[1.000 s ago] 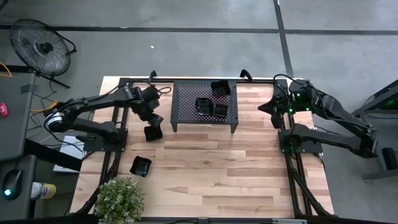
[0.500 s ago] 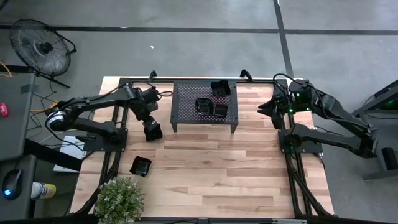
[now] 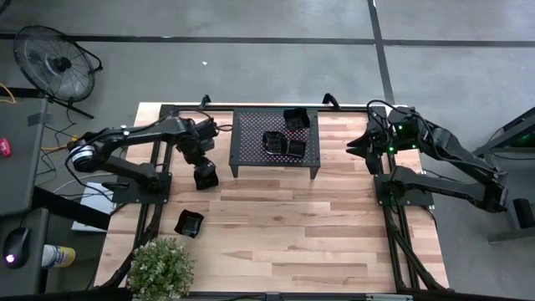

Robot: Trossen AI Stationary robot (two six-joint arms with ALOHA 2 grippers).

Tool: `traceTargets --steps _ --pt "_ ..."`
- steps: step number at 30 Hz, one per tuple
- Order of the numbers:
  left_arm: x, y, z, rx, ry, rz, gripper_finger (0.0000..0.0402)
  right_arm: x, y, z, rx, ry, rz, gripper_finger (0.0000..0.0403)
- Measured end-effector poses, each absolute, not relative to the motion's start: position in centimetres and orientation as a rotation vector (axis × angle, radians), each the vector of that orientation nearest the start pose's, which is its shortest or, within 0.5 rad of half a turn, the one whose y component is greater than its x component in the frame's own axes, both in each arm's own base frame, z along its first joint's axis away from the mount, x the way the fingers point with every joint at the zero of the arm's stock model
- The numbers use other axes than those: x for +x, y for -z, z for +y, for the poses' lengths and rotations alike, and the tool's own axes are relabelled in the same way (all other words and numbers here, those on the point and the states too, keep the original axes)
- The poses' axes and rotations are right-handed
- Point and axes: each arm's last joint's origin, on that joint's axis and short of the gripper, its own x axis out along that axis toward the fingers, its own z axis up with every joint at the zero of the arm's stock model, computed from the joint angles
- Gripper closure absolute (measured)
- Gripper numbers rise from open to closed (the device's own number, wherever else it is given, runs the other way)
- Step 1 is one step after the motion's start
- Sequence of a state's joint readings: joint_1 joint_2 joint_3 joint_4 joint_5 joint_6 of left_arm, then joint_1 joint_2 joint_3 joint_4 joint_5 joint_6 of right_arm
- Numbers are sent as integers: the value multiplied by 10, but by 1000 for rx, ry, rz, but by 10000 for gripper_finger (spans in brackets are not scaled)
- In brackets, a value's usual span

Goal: Pick & Place Mini shaped plates
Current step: Stack the black distorted square plate on top of the other black distorted square plates on the shelf

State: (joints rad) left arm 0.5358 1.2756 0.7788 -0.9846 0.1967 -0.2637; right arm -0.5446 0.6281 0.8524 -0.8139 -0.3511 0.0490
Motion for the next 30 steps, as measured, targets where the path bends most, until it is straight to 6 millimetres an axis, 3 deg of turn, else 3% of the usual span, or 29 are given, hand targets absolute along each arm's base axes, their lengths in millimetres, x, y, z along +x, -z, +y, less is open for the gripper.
traceTargets --steps 8,19,30 --pt "180 -179 100 -768 -474 1432 259 99 -318 -49 289 195 541 299" --pt "185 -172 105 -682 -452 1453 259 99 -317 -48 283 191 551 299" --pt "187 -163 105 -709 -422 1492 270 99 -317 -48 283 189 550 299"
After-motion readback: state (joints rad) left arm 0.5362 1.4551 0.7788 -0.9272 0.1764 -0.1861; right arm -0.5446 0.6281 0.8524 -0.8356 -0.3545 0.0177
